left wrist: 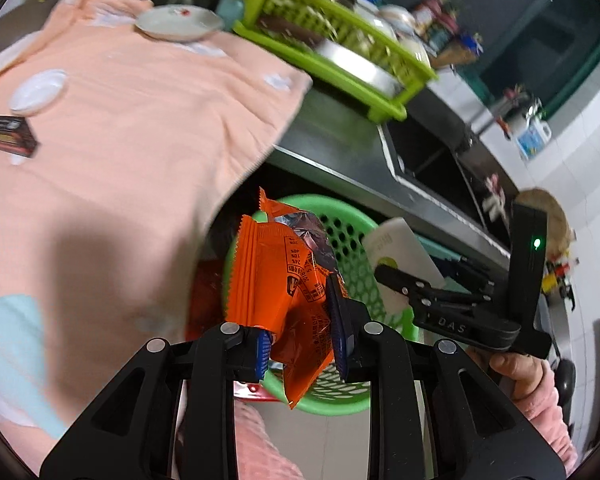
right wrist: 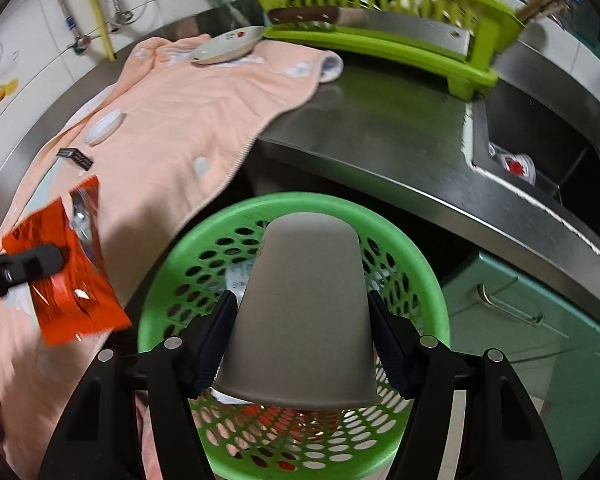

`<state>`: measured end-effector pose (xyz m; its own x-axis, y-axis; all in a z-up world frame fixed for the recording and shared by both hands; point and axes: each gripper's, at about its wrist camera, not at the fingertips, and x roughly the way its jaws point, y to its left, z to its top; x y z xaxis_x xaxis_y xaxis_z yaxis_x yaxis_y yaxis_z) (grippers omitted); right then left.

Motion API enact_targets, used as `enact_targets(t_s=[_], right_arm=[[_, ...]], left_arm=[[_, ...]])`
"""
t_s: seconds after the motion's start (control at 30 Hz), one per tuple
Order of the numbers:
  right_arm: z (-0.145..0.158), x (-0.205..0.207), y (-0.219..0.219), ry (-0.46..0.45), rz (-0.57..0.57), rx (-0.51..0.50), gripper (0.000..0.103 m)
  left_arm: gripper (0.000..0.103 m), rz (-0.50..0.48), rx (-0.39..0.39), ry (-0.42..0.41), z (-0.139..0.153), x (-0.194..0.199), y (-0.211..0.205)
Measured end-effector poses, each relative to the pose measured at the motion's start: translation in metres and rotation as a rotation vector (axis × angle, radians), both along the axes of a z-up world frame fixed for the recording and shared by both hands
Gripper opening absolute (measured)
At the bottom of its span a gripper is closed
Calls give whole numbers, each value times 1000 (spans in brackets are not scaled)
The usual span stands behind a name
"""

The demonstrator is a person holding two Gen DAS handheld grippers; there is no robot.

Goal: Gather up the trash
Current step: 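Drop the paper cup and orange snack packet into the green wastebasket with both tools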

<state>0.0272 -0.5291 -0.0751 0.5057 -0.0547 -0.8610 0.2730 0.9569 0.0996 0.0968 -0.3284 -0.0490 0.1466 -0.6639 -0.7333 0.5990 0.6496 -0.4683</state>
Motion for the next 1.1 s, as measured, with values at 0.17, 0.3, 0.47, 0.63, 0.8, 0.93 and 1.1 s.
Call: enact_targets(t_s=[0.17, 0.3, 0.47, 0.63, 0.8, 0.93, 1.1], right_arm=[[-4, -6, -17, -9, -32, 26, 68], [-1, -13, -26, -24, -47, 28, 70], [2, -19, -30, -28, -49, 19, 70], [5, -20, -28, -43, -42, 28, 70], [10, -16, -18, -53, -17, 28, 70], [17, -12, -11, -65, 0, 25, 70], [26, -1, 2, -81, 33, 26, 70]], left_arm=[[24, -41, 43, 31, -21, -10, -30], [24, -69, 72, 51, -37, -15, -46], [34, -86, 93, 64, -48, -19, -57], [52, -87, 105, 71, -54, -19, -55], [60, -79, 107, 62, -53, -17, -51], [62, -63, 107, 55, -50, -13, -41], [63, -33, 103, 41, -43, -7, -24]])
